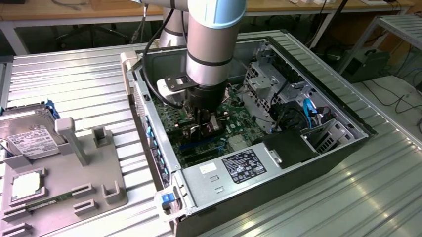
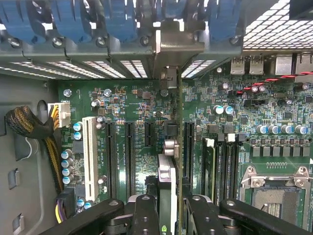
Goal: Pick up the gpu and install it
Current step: 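Insert the gpu into the slot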
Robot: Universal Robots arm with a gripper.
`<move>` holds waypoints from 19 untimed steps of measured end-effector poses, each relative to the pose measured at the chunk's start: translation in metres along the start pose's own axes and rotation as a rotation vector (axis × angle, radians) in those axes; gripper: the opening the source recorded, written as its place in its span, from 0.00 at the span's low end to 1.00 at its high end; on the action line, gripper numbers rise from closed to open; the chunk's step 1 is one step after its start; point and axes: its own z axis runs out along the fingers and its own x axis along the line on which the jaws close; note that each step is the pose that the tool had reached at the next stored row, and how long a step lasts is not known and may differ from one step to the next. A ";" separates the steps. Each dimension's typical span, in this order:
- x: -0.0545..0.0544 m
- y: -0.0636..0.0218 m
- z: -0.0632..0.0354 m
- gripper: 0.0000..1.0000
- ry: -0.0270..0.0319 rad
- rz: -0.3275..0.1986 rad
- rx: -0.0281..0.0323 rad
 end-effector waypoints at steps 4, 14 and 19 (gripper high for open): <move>0.000 0.0027 0.0032 0.28 0.0000 0.000 0.0014; 0.000 0.0028 0.0035 0.28 0.0000 -0.001 0.0014; 0.000 0.0029 0.0066 0.28 0.0004 -0.001 0.0012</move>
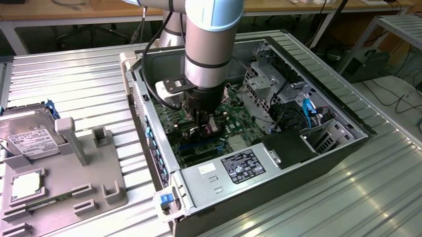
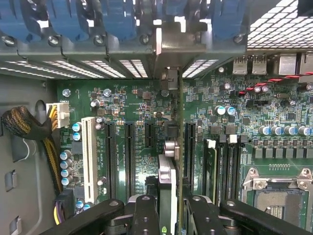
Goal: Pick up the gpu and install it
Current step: 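Insert the gpu into the slot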
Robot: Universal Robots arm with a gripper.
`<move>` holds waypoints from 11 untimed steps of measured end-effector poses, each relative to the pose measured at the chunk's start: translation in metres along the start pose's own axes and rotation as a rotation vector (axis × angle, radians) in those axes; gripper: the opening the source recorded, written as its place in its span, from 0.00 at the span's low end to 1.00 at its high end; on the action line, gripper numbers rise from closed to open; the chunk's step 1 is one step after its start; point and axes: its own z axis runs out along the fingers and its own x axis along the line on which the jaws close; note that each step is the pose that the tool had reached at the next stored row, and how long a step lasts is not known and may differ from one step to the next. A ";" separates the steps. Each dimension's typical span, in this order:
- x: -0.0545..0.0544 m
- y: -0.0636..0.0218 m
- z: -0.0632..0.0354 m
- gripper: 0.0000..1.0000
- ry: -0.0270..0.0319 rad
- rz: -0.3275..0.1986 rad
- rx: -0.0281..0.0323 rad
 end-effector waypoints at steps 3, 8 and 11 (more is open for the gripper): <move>0.000 0.0001 0.0016 0.28 -0.0004 0.000 0.0001; 0.000 0.0001 0.0027 0.28 -0.0002 0.000 0.0001; 0.000 0.0001 0.0028 0.28 -0.0004 0.000 0.0002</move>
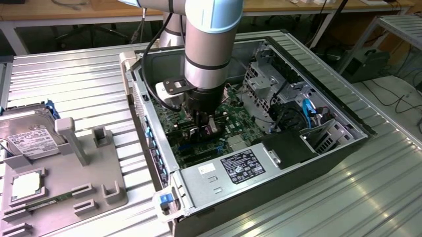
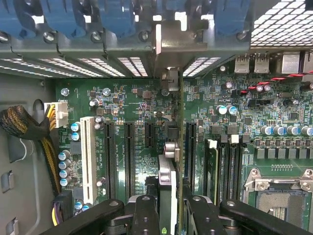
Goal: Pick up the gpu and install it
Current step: 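Insert the gpu into the slot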
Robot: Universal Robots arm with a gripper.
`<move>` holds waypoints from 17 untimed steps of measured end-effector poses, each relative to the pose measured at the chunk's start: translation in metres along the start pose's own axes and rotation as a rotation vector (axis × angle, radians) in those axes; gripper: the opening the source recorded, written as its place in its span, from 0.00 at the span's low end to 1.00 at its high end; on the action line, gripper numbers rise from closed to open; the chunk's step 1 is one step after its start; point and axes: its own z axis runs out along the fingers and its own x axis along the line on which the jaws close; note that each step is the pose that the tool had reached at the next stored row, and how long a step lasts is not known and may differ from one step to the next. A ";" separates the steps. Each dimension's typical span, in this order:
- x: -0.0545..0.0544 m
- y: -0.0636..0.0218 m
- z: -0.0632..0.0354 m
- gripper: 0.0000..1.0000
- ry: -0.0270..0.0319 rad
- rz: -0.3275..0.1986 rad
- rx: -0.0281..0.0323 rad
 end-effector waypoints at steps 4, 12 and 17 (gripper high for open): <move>0.000 0.0000 0.0000 0.28 0.0000 0.000 0.0000; -0.001 0.0000 -0.0002 0.35 0.0008 0.000 0.0000; -0.003 -0.0003 -0.0079 0.35 0.0032 0.000 0.0000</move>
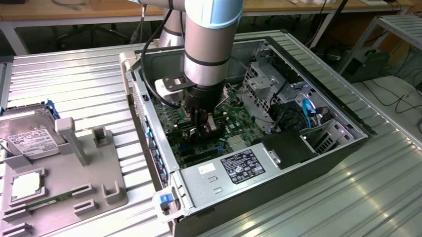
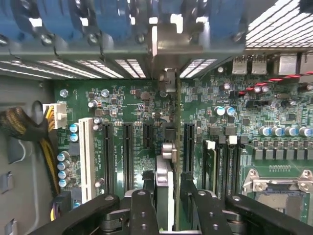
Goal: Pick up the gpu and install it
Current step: 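Insert the gpu into the slot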
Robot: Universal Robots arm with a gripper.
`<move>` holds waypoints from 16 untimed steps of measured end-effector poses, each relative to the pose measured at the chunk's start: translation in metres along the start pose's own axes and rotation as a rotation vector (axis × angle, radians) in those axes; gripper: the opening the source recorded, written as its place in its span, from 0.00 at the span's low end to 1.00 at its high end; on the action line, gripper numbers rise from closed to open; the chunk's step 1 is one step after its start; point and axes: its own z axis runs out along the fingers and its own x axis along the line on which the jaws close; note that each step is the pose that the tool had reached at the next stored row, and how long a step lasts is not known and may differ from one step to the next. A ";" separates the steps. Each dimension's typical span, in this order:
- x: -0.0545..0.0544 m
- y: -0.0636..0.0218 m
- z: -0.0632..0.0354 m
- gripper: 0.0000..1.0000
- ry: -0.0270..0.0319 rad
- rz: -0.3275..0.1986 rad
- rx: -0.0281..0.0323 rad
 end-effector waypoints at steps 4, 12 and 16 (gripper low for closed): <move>0.000 -0.0003 -0.0113 0.35 0.0001 0.000 0.0001; -0.003 -0.0007 -0.0247 0.35 0.0058 0.000 0.0000; -0.004 -0.0009 -0.0292 0.35 0.0106 0.000 0.0001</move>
